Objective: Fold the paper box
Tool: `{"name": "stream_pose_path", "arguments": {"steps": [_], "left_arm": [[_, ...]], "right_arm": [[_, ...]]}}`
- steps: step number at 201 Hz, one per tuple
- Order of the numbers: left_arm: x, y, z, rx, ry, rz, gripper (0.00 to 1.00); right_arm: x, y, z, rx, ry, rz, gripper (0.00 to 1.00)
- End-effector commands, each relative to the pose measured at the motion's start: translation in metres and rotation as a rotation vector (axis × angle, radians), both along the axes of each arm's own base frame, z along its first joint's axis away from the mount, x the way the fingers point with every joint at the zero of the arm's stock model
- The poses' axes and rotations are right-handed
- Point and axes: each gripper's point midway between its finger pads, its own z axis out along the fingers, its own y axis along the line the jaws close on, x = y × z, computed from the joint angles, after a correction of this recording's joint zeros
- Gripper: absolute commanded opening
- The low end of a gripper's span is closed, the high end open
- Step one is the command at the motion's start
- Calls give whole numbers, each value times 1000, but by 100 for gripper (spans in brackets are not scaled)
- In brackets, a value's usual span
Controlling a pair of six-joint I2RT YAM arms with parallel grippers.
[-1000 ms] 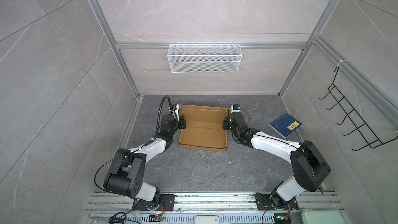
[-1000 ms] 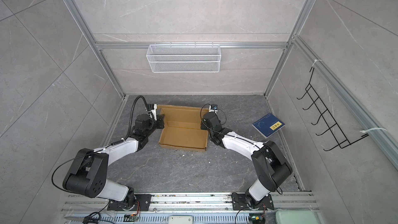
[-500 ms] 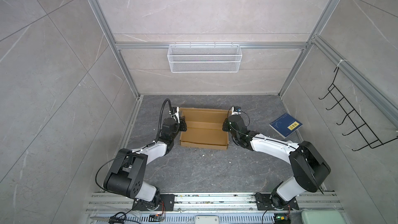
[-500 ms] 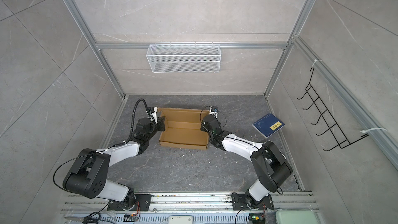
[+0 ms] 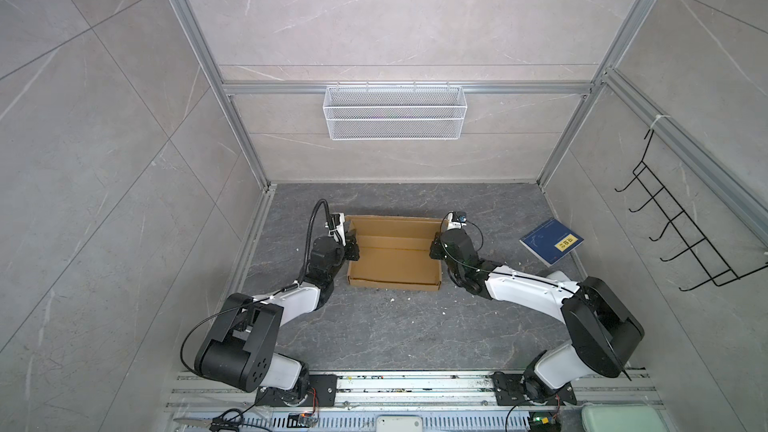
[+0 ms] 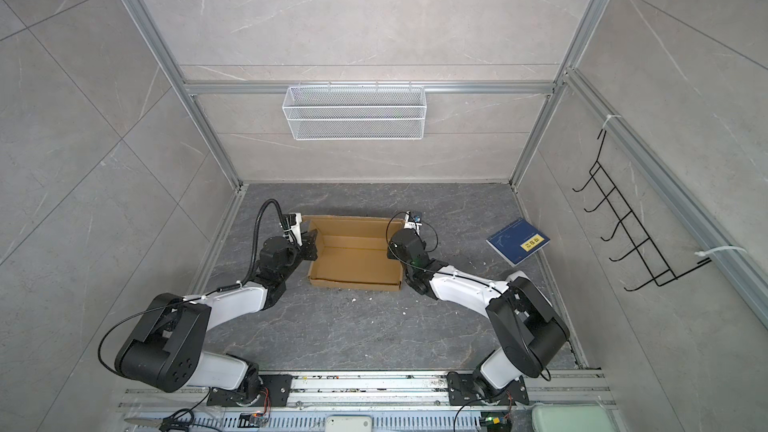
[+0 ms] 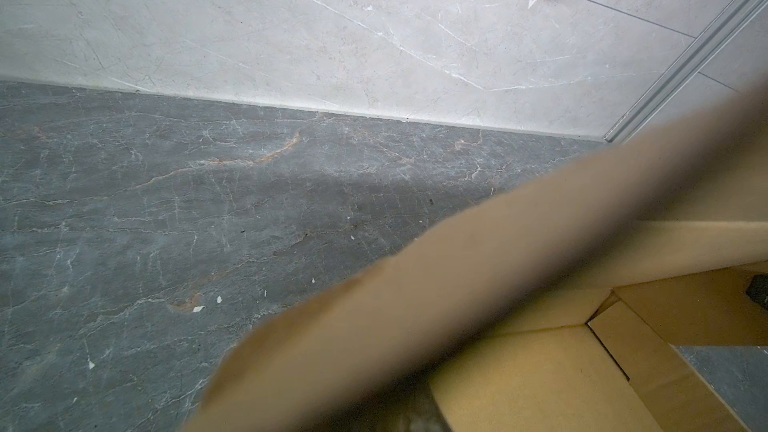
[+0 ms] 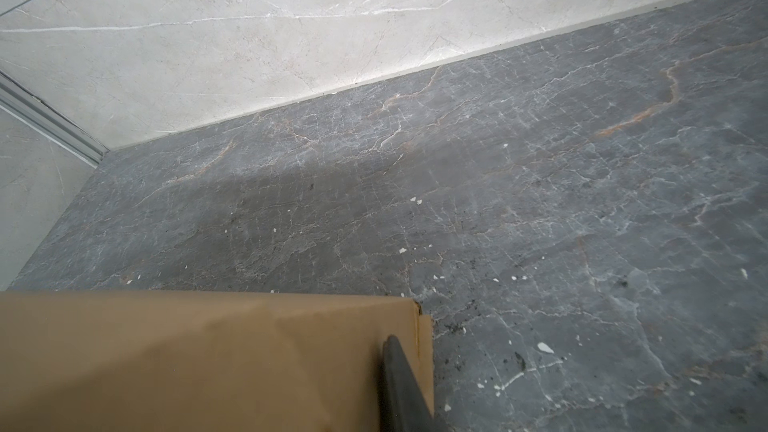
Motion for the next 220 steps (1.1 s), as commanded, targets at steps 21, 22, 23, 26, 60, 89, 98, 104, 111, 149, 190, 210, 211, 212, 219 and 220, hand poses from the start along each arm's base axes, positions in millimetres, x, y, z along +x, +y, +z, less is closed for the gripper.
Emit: {"name": "stream_pose_path", "arguments": {"steps": [21,22,23,26,60,89,98,104,111,149,190,210,211,212,219,220], "left_arm": [[-13,-11,-21,-4,60,-49,10],[-13,-11,-22,-5,61,-50,10],[-13,-11,-21,-5,60,-49,10],[-13,-12,-22,-4,60,-51,10],[-16,-16,-26,-11,60,-59,10],[-18,-18,-28,-9,62,-64,10],[-19,-17,-29,-4,60,-61,10],[-20,-16,-29,-1,59,-59,10],[-21,-15,-29,6,56,-58,10],[-26,-10,-27,38,10,-51,10],[-34,-6,-31,76,-33,-65,10],[-38,-5,-34,96,-36,-74,10],[-38,-5,-34,95,-38,-74,10],[-38,-5,-34,97,-37,-72,10],[-39,-4,-35,100,-39,-72,10],[-40,-4,-35,102,-39,-72,10]], "right_arm": [[-28,2,-40,-47,136,30,17],[-28,2,-40,-47,135,30,17],[-28,2,-39,-46,135,29,17],[-28,3,-39,-46,134,30,16],[-32,6,-38,-59,124,18,16],[-37,5,-42,-68,116,11,17],[-38,4,-44,-70,116,9,17],[-39,3,-45,-73,117,7,18],[-40,1,-46,-79,120,8,19],[-49,1,-42,-81,124,59,32],[-61,10,-32,-66,140,157,43],[-67,12,-30,-62,153,193,46],[-67,12,-29,-60,152,193,46],[-67,12,-30,-62,153,194,47],[-69,12,-28,-55,155,203,48],[-69,12,-27,-55,155,205,48]]}}
